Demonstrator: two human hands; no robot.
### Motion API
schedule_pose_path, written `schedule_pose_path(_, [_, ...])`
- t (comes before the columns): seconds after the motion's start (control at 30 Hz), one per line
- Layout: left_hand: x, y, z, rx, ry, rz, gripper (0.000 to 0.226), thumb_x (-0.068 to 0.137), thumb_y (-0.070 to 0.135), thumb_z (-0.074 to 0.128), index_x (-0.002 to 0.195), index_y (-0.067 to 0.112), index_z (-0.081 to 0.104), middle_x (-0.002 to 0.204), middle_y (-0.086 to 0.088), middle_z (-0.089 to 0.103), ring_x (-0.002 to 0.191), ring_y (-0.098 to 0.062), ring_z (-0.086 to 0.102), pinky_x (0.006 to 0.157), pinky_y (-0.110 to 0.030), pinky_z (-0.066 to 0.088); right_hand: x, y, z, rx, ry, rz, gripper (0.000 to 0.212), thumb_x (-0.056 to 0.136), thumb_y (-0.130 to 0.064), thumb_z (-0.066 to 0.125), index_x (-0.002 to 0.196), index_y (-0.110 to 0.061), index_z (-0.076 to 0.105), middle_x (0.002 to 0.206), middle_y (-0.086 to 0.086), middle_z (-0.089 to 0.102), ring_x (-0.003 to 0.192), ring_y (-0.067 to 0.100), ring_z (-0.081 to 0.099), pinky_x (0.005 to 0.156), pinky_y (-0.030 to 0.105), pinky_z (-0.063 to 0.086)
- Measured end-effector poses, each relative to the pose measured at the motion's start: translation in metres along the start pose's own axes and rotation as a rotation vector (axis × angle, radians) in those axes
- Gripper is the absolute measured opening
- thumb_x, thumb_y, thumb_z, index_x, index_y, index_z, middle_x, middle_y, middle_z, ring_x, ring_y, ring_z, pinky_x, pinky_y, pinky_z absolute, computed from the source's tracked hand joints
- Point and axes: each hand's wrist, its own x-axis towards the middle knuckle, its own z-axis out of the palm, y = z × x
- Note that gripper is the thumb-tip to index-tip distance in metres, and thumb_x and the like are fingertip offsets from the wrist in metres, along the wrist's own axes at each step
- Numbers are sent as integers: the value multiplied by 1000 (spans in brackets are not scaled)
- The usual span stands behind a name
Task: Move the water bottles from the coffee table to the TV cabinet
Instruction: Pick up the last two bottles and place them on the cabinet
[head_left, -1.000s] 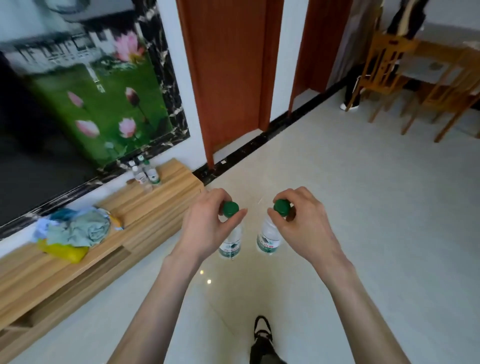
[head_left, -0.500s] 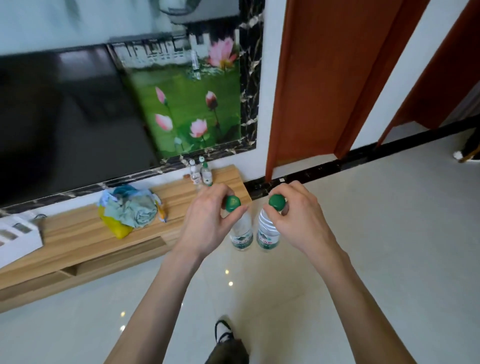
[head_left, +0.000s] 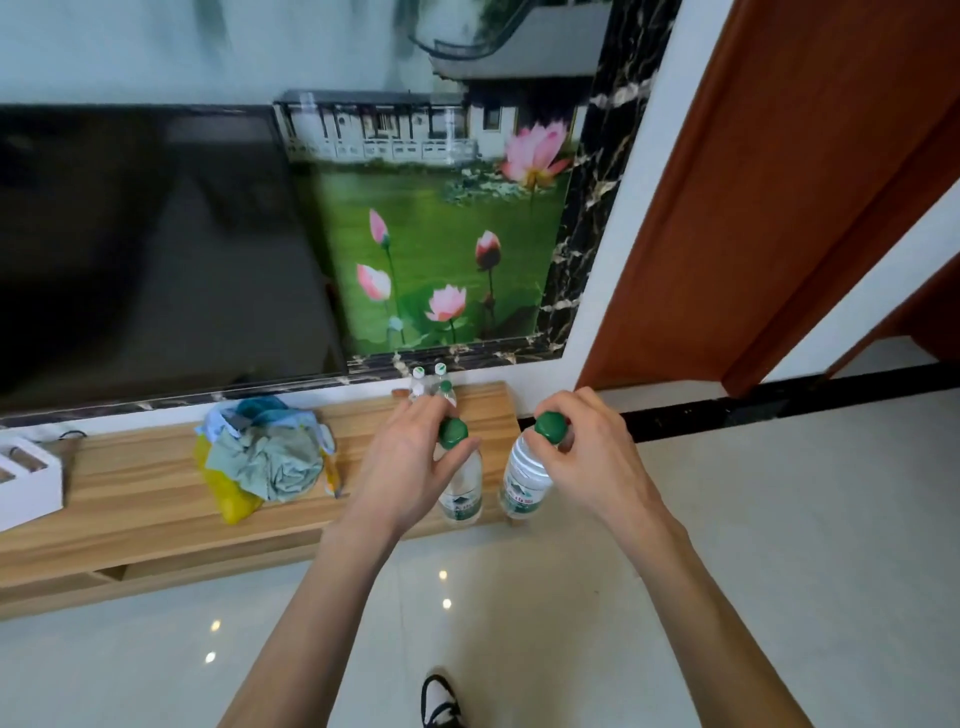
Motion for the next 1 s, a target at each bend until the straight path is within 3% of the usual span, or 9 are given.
schedule_pose_path(0.27, [83, -67, 17, 84, -82, -69, 30, 100, 47, 62, 107, 18, 53, 103, 3, 56, 98, -23, 53, 81, -39, 47, 109, 5, 55, -14, -79, -33, 16, 92, -28, 73, 102, -23, 62, 104, -9, 50, 80, 9, 52, 71, 20, 39])
schedule_pose_path(0.5, [135, -127, 50, 90, -86, -194, 28, 100, 47, 60, 108, 20, 54, 105, 2, 58, 96, -23, 56, 85, -42, 50, 198, 25, 109, -53, -184, -39, 18, 94, -30, 70, 106, -22, 61, 109, -6, 51, 89, 15, 60, 77, 30, 51])
schedule_pose_path(0.63, [163, -155, 75, 102, -98, -270, 32, 98, 48, 64, 105, 17, 58, 98, -1, 61, 93, -26, 59, 83, -46, 50, 242, 45, 142, -34, -280, -11, 19, 95, -31, 69, 108, -22, 59, 113, -4, 52, 97, 20, 60, 82, 39, 53])
schedule_pose_path(0.77, [185, -181, 106, 87, -108, -355, 32, 97, 49, 65, 102, 18, 58, 95, 2, 61, 87, -24, 58, 79, -45, 51, 278, 72, 179, -14, -345, -6, 19, 93, -31, 71, 100, -22, 55, 106, -9, 45, 93, 19, 58, 74, 30, 45])
schedule_pose_path(0.9, [197, -206, 145, 80, -85, -417, 31, 93, 47, 71, 101, 18, 60, 93, 3, 62, 86, -23, 59, 72, -40, 49, 305, 100, 219, 15, -422, 14, 23, 92, -29, 71, 111, -20, 61, 118, -7, 50, 100, 20, 61, 83, 40, 54])
schedule_pose_path(1.0, [202, -226, 177, 43, -85, -460, 29, 92, 41, 74, 101, 17, 60, 94, 3, 61, 84, -22, 59, 68, -36, 46, 319, 120, 249, 38, -440, 27, 23, 92, -26, 71, 112, -21, 62, 119, -7, 50, 99, 19, 62, 82, 41, 55])
